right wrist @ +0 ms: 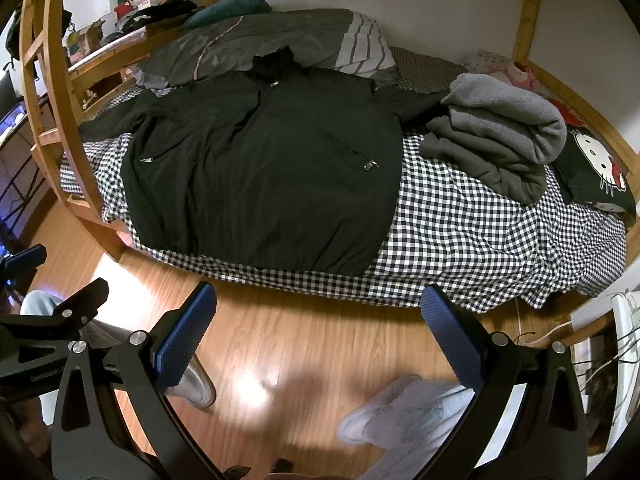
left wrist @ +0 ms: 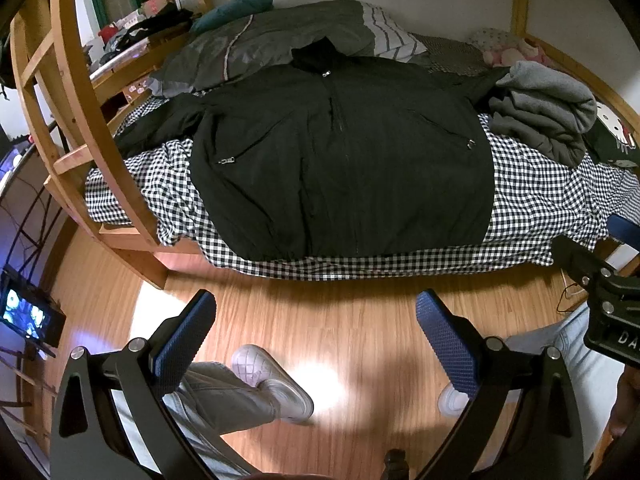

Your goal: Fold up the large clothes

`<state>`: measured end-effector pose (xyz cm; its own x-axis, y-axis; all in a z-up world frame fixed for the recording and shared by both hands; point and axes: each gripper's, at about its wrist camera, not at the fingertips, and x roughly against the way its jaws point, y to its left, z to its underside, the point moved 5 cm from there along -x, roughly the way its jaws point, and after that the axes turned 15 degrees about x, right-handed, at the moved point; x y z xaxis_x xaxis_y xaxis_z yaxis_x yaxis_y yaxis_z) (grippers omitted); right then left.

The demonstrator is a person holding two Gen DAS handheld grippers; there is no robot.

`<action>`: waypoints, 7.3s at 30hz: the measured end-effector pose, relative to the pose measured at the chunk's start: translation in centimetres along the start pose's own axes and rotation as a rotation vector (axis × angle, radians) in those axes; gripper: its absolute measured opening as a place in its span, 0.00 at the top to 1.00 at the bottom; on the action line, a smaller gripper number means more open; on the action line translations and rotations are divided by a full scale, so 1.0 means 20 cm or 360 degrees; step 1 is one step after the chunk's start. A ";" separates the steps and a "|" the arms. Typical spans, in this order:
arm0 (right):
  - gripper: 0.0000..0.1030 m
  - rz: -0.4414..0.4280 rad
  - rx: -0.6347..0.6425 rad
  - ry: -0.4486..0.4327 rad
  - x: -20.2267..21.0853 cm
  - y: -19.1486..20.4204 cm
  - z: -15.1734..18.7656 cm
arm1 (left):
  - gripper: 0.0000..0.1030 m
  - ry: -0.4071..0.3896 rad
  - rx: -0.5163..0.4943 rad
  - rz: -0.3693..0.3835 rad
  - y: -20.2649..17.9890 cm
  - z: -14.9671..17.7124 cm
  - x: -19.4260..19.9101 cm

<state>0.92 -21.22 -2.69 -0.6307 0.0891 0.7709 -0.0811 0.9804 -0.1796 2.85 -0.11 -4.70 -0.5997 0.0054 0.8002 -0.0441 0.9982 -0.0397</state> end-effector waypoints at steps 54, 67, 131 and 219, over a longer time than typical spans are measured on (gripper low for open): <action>0.03 -0.0114 0.0046 0.0011 -0.39 -0.10 -0.34 | 0.04 0.0068 0.0170 -0.0092 -0.03 -0.43 -0.39; 0.03 -0.0267 0.0195 0.0013 -0.73 0.02 -0.68 | 0.04 0.0158 0.0543 -0.0050 0.29 -0.76 -0.75; 0.89 -0.1048 0.0481 -0.0727 -1.49 1.03 -2.14 | 0.05 -0.0167 0.2154 0.1416 1.61 -1.85 -2.05; 0.85 -0.0781 -0.0820 -0.0304 -1.97 -1.18 -1.58 | 0.21 -0.0063 0.0118 0.0206 0.00 -1.83 -1.95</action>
<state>52.15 -42.22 -9.51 -0.7425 -0.3670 0.5604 -0.0451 0.8621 0.5048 55.47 1.76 -13.91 -0.6354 0.1300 0.7612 -0.0222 0.9822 -0.1863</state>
